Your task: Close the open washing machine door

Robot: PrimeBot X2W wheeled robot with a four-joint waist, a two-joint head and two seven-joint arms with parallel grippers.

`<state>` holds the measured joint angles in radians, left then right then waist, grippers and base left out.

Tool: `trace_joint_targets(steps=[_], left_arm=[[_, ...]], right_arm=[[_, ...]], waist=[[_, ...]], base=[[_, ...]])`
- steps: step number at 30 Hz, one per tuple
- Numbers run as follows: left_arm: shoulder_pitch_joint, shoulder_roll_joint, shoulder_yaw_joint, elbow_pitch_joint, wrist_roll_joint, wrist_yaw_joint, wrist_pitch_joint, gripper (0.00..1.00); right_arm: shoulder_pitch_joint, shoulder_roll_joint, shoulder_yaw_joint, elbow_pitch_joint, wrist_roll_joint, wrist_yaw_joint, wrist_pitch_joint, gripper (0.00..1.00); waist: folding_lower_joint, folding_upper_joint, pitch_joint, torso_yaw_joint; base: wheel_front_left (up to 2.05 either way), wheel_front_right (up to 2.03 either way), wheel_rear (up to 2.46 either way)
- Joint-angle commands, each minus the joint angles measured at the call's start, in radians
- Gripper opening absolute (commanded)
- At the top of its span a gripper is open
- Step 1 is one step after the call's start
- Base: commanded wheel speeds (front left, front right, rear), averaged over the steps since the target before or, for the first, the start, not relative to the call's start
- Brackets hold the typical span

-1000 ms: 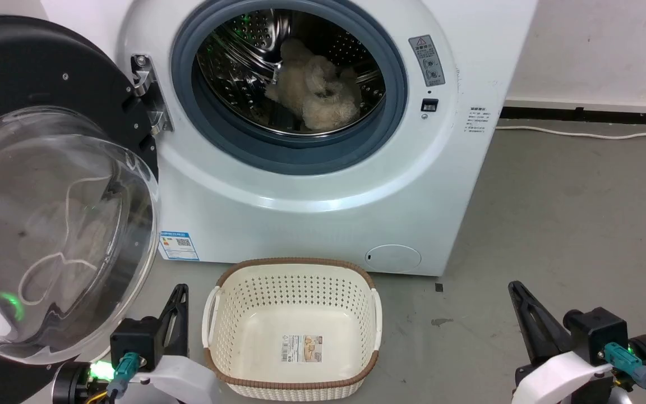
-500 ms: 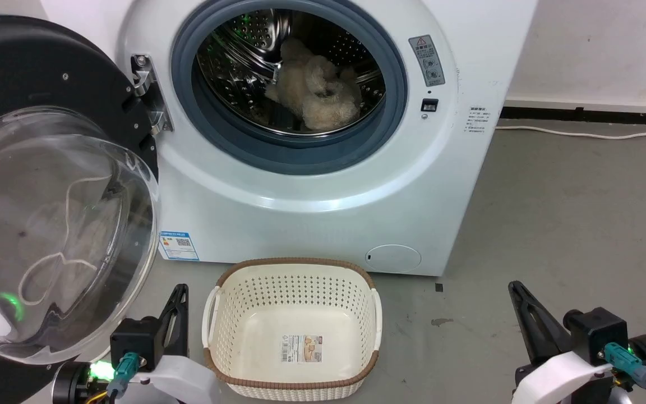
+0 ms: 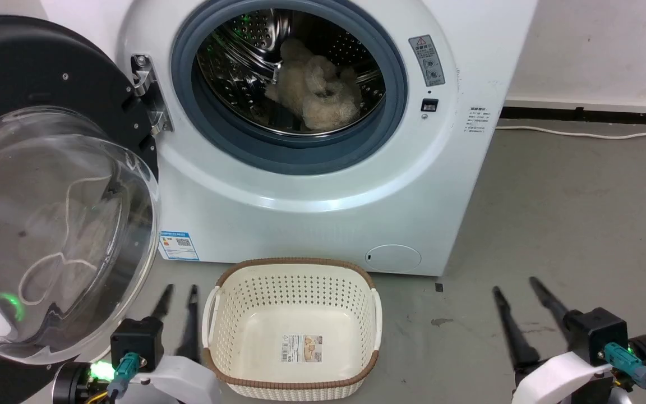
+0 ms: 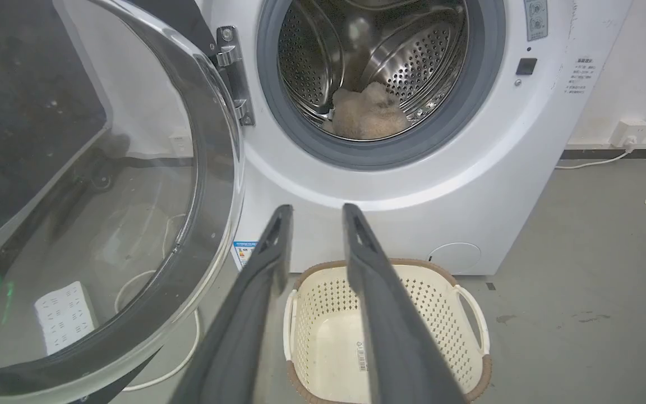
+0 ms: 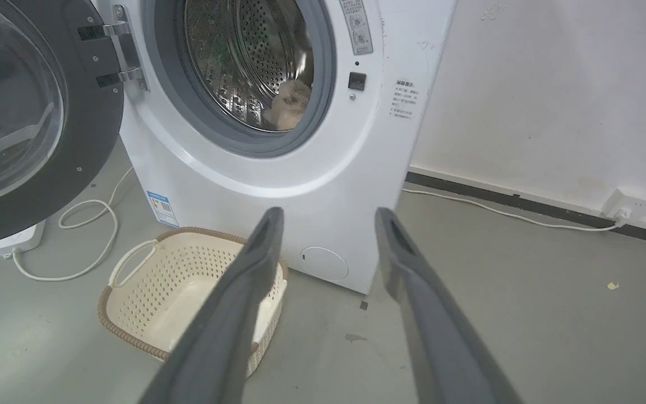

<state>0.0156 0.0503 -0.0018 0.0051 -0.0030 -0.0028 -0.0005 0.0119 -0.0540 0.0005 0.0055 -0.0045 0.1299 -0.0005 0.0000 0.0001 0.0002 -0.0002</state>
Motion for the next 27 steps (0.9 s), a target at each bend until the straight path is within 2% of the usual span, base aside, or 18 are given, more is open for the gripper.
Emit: trace_joint_targets(steps=[1, 14, 27], left_arm=[[-0.001, 0.000, -0.001, 0.002, -0.001, -0.001, -0.005, 1.00], [-0.003, 0.000, -0.006, 0.006, -0.004, -0.008, -0.032, 1.00], [0.001, 0.005, -0.014, 0.011, -0.005, -0.018, -0.060, 1.00]], right_arm=[[0.002, 0.000, -0.001, 0.000, 0.006, 0.000, -0.005, 1.00], [0.012, 0.000, -0.007, 0.007, 0.016, 0.000, -0.032, 1.00], [0.022, 0.001, 0.010, 0.016, 0.026, 0.000, -0.060, 1.00]], waist=[[0.0000, -0.0001, 0.000, 0.000], [0.0000, -0.0001, -0.003, 0.020], [0.0000, -0.0001, -0.016, 0.101]], base=[[0.00, 0.00, 0.00], [0.00, 0.00, 0.00], [0.00, 0.00, 0.00]])
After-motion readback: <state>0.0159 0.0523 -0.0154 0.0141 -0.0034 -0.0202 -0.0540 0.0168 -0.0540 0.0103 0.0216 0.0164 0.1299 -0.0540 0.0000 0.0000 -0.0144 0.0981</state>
